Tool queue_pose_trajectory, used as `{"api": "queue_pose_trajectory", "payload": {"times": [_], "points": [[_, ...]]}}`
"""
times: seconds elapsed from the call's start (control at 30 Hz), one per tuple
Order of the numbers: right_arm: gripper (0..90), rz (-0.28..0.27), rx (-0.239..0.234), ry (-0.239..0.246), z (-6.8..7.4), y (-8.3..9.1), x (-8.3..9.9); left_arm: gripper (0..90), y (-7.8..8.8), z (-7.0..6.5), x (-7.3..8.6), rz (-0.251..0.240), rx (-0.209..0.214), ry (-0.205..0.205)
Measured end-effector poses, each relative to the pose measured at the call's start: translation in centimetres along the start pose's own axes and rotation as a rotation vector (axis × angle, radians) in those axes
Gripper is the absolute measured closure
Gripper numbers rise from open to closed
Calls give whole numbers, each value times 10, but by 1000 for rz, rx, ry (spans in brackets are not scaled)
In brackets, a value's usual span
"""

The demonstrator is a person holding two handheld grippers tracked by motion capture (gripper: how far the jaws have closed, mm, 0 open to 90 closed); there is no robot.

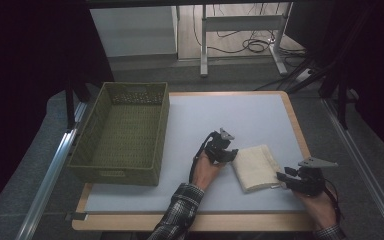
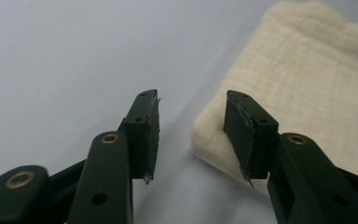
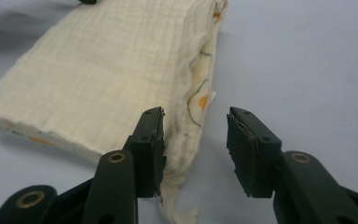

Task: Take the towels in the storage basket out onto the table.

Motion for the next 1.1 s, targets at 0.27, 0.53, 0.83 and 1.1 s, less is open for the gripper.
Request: {"api": "queue_pose_trajectory", "payload": {"times": [0.27,0.53,0.83,1.1], "points": [[511,18,-17,2,3,-2,2,523,3,2,5,11,25,11],[523,17,-29,-19,5,-6,7,442,-5,5,13,43,23,13],[805,15,-130,-93,7,-7,8,520,-5,0,14,40,30,15],[822,23,-139,-87,8,-6,6,836,-3,-5,14,41,103,-12]]}}
Point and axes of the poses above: each handheld gripper's, and its own axes: y roughly backward along the jaws, x roughly out of its underside, z roughly to its left, the point moved 3 cm from there along -y, roughly forward along the jaws, and after that the axes turned 4 degrees about y, right-handed, at the moved point
